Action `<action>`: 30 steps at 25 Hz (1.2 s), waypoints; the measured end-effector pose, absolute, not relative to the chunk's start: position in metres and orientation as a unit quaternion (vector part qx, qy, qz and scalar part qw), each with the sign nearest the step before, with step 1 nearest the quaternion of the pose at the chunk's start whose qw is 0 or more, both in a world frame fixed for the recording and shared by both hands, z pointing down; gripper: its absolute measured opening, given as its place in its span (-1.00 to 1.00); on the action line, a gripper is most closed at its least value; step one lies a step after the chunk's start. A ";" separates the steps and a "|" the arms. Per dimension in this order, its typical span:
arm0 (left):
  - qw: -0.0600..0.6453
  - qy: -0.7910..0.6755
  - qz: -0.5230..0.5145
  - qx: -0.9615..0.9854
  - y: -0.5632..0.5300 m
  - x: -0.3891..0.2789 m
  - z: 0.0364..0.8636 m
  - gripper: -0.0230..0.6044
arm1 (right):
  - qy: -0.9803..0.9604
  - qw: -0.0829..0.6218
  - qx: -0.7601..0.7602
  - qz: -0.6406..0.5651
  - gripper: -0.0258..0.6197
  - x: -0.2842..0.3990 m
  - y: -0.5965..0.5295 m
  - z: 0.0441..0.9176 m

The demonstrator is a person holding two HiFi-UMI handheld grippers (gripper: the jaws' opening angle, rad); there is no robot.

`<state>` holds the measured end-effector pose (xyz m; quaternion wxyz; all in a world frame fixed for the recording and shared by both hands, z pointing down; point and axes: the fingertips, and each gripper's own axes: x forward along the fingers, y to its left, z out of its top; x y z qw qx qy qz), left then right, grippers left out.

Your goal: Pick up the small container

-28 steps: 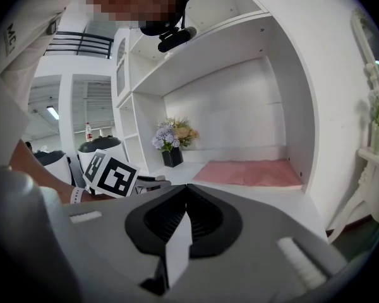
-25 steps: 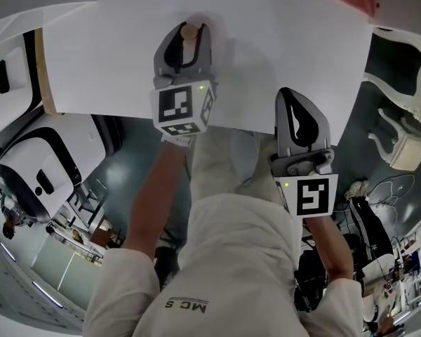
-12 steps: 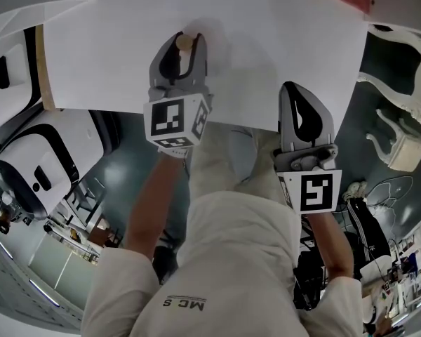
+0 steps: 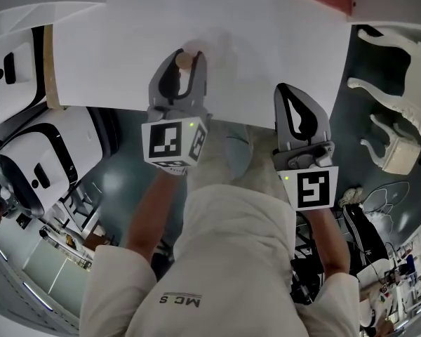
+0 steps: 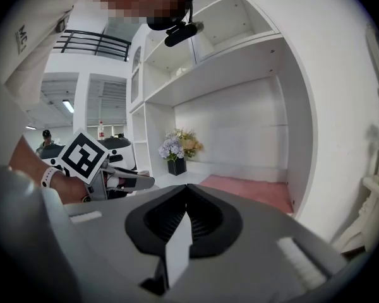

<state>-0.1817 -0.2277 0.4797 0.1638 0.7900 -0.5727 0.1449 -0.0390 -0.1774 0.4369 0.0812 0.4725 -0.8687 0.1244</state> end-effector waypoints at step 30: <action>0.124 -0.561 0.116 0.810 -0.127 -0.121 0.298 -0.48 | -0.862 0.094 0.487 0.101 -0.96 0.074 -0.116 0.318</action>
